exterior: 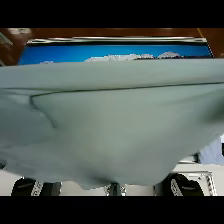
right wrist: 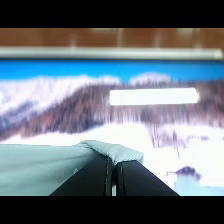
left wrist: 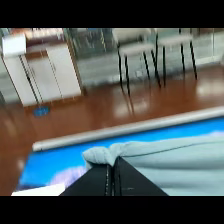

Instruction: Fold the shirts.

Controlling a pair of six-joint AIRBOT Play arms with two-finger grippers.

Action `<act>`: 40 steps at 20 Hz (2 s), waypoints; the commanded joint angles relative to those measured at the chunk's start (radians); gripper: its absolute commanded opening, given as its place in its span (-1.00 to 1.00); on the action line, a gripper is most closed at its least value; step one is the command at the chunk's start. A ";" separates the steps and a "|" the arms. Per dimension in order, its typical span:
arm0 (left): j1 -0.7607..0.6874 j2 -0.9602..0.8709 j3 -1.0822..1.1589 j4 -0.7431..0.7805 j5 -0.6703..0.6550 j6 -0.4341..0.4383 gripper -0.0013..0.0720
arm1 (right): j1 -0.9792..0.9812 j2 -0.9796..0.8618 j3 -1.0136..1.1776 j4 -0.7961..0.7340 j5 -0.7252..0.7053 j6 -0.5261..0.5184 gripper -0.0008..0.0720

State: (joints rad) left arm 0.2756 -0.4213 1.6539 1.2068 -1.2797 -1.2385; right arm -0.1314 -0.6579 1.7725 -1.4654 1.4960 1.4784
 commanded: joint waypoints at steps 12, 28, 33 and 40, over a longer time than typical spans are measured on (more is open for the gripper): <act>-0.040 -0.480 -0.647 -0.082 0.440 0.019 -0.86 | 0.014 -0.669 -0.414 0.174 -0.535 0.032 -0.79; -0.243 -1.073 -0.561 -0.078 0.786 0.022 -0.86 | 0.126 -1.063 -0.414 0.208 -0.997 -0.053 -0.79; -0.243 -1.055 -0.490 0.042 0.383 0.014 -0.87 | 0.099 -0.978 -0.414 0.192 -0.621 -0.049 -0.79; -0.245 -1.099 -0.481 0.121 0.141 -0.182 -0.87 | 0.095 -1.047 -0.414 0.160 -0.401 0.007 -0.79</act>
State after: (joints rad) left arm 0.0319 -1.4998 1.1683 1.2999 -1.0370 -1.3479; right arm -0.0357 -1.6745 1.3590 -1.3052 0.9924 1.4487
